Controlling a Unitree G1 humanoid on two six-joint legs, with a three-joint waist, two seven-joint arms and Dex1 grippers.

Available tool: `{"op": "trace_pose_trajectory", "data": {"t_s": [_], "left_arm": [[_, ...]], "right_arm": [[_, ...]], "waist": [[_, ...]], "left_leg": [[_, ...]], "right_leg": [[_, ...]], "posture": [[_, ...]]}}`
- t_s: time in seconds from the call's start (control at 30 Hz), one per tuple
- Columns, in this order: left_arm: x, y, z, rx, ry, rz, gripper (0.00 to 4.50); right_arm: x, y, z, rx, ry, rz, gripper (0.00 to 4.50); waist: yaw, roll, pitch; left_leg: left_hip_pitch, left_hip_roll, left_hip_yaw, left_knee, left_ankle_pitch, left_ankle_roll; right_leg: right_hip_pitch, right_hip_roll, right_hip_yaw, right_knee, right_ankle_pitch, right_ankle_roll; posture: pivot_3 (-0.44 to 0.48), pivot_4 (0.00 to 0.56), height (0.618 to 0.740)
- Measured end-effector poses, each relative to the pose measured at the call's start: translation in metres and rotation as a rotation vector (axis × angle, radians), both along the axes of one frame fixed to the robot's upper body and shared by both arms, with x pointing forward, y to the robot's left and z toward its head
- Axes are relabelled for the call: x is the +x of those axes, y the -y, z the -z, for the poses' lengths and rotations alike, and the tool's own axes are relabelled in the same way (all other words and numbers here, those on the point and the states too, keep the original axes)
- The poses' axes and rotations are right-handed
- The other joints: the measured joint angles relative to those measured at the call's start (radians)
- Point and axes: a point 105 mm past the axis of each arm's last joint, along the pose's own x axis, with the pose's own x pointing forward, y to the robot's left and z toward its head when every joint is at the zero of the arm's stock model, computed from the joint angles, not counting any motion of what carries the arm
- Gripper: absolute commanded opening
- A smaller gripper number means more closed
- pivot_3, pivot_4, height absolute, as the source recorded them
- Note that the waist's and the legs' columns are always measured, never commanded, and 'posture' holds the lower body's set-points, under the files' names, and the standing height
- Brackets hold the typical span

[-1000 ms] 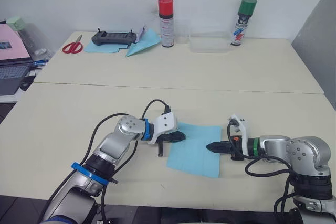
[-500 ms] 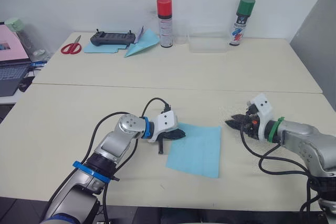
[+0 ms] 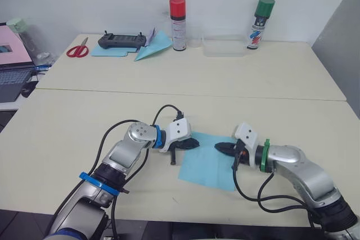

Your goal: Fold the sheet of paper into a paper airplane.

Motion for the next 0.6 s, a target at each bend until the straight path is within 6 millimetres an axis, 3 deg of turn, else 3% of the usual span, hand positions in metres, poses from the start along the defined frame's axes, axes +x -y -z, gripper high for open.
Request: {"op": "trace_pose_trajectory", "data": {"t_s": [0.23, 0.43, 0.6], "left_arm": [[-0.007, 0.004, 0.000, -0.042, -0.050, -0.047, 0.00], [-0.025, 0.022, 0.005, -0.078, -0.110, -0.020, 0.00], [-0.028, 0.022, 0.008, -0.066, -0.081, -0.016, 0.00]], "right_arm": [[-0.002, 0.003, 0.005, -0.054, 0.050, -0.044, 0.06], [0.001, 0.004, 0.007, -0.062, 0.075, -0.056, 0.06], [0.002, 0.004, 0.008, -0.062, 0.080, -0.056, 0.06]], "waist": [[0.001, 0.000, 0.000], [0.001, -0.001, 0.000], [0.001, -0.001, 0.000]], "left_leg": [[0.000, 0.000, 0.000, 0.000, 0.000, 0.000], [0.001, 0.000, 0.000, 0.000, 0.000, 0.000], [0.002, 0.000, 0.000, 0.000, 0.000, 0.000]], "right_leg": [[0.000, 0.000, 0.000, 0.000, 0.000, 0.000], [0.001, 0.000, 0.000, 0.000, 0.000, 0.000], [0.002, 0.000, 0.000, 0.000, 0.000, 0.000]], "posture": [[0.000, 0.150, 0.740], [0.000, 0.150, 0.740], [0.000, 0.150, 0.740]]}}
